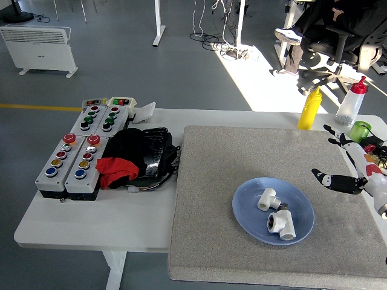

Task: Pick pipe place plate twice

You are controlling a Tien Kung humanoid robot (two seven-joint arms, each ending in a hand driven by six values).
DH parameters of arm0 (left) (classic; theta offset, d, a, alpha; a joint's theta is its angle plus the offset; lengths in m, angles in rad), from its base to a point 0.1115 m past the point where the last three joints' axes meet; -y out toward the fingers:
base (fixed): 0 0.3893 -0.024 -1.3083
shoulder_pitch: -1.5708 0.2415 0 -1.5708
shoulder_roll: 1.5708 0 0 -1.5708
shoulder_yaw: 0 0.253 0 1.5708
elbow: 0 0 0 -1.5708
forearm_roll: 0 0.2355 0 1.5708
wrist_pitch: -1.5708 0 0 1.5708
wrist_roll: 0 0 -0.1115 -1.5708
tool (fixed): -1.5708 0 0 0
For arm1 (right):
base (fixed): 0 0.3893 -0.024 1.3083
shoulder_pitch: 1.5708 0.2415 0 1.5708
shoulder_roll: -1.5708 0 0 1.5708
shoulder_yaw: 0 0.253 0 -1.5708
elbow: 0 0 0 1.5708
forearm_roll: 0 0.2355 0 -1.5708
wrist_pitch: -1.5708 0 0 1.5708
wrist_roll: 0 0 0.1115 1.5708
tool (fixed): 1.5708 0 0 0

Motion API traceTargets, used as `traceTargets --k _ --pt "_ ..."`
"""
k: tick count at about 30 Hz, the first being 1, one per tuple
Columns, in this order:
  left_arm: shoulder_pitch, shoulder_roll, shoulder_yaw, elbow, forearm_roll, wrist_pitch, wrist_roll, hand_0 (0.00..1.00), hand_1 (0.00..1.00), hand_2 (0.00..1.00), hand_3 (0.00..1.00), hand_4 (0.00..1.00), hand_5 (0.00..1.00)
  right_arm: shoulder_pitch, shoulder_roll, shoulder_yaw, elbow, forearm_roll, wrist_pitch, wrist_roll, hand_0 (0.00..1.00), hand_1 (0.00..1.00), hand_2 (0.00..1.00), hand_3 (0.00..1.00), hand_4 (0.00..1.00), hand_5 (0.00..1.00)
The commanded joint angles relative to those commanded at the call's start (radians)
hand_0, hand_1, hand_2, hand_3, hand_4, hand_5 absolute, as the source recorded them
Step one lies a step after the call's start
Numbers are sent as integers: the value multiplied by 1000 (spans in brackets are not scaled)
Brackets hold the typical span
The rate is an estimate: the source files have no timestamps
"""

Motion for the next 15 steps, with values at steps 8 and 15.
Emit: traceTargets --k 8,15 --pt "5 -1 -6 -1 9 0 1 651 613 609 604 294 998 -51 20 132 -71 324 -123 194 941 868 978 913 641 257" --pt "10 -2 -12 -2 20 -3 1 651 613 611 604 294 998 -89 34 271 -86 616 -130 209 858 796 877 837 564 386"
